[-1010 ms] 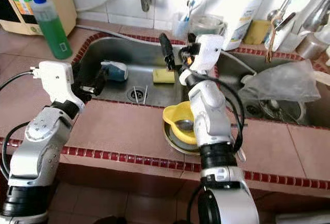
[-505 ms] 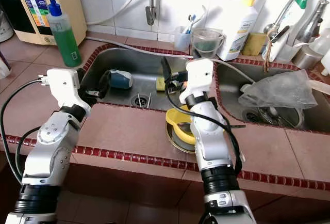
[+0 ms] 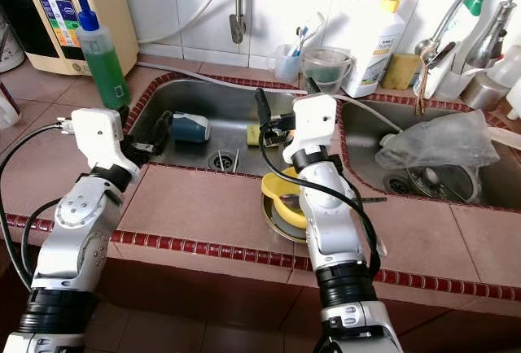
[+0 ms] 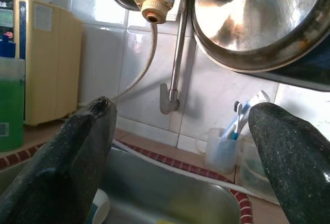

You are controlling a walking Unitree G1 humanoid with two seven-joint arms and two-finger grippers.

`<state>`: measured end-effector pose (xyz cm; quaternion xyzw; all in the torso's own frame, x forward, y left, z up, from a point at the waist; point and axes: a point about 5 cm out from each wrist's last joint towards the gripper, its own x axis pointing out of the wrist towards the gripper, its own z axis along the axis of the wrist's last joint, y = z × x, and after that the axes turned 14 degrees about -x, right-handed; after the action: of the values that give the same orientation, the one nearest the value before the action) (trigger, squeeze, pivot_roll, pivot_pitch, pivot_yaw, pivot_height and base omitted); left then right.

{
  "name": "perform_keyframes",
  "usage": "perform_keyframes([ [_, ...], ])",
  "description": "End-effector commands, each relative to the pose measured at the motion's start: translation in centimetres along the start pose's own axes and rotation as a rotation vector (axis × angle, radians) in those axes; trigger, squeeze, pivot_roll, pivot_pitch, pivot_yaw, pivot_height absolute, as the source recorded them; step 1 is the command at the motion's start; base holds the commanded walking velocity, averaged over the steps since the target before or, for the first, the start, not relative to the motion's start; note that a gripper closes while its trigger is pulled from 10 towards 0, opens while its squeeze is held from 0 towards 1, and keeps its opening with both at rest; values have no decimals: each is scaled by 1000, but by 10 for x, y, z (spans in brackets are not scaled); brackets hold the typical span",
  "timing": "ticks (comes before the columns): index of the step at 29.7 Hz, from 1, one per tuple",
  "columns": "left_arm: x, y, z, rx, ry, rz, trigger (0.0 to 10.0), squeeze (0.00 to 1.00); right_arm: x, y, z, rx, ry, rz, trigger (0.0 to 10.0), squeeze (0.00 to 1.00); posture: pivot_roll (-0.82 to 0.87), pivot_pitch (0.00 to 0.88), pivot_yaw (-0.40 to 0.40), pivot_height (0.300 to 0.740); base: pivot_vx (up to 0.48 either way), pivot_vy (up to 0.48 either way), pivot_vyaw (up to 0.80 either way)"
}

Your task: Kitchen organization

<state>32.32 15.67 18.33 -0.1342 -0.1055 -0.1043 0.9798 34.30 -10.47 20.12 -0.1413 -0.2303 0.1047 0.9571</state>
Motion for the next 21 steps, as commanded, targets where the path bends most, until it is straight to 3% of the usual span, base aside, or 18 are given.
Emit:
perform_keyframes([
  [1,2,-1,2,26,-6,-10,10000,0,4,0,4,-7,-18,0,10000,0,-43,0,-15,740,0,0,0],
  [21,6,-5,4,-9,-13,-53,10000,0,7,2,6,-19,-26,17,10000,0,-47,0,-20,740,0,-451,0],
])
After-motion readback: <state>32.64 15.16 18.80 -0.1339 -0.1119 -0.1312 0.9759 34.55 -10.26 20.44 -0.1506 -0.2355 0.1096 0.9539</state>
